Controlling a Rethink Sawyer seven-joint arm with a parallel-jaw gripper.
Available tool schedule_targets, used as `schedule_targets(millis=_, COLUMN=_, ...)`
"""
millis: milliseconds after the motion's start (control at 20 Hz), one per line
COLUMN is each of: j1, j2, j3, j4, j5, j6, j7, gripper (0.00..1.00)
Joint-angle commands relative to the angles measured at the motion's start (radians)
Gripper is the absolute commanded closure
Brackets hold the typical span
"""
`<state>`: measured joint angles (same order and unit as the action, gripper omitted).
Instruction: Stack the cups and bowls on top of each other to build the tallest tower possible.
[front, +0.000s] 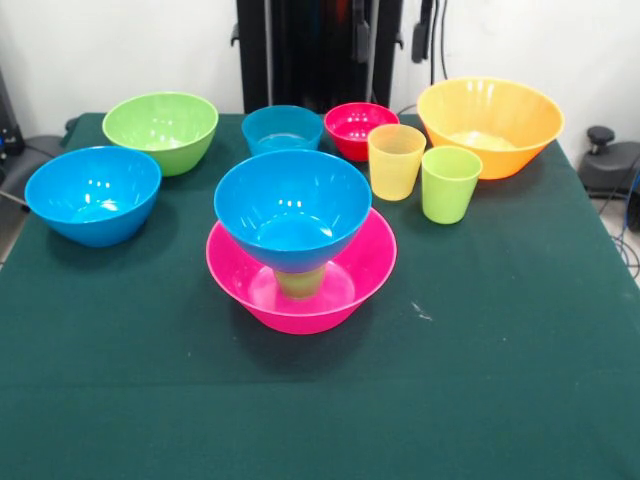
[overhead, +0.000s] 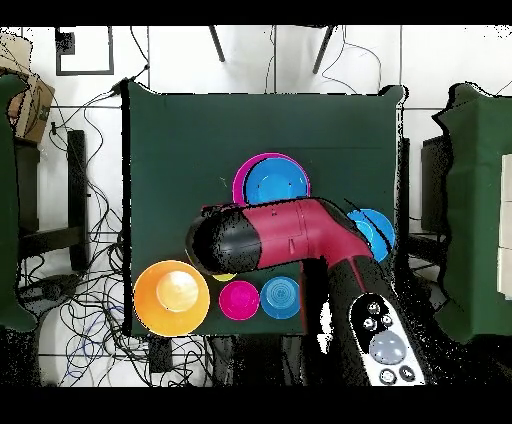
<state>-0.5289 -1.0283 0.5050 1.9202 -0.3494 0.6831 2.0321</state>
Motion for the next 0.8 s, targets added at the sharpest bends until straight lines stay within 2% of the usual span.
schedule_targets(millis=50, j1=0.071, j2=0.111, j3=-0.147, j4=-0.001, j5=-0.116, j6=-0.095, j7=0.195, gripper=0.0)
schedule_targets(millis=450, j1=0.131, j2=0.139, j3=-0.218, j4=-0.015, j5=-0.114, j6=-0.142, j7=0.205, gripper=0.0)
schedule_targets(millis=800, j1=0.177, j2=0.13, j3=-0.222, j4=0.044, j5=-0.014, j6=-0.161, j7=0.222, gripper=0.0)
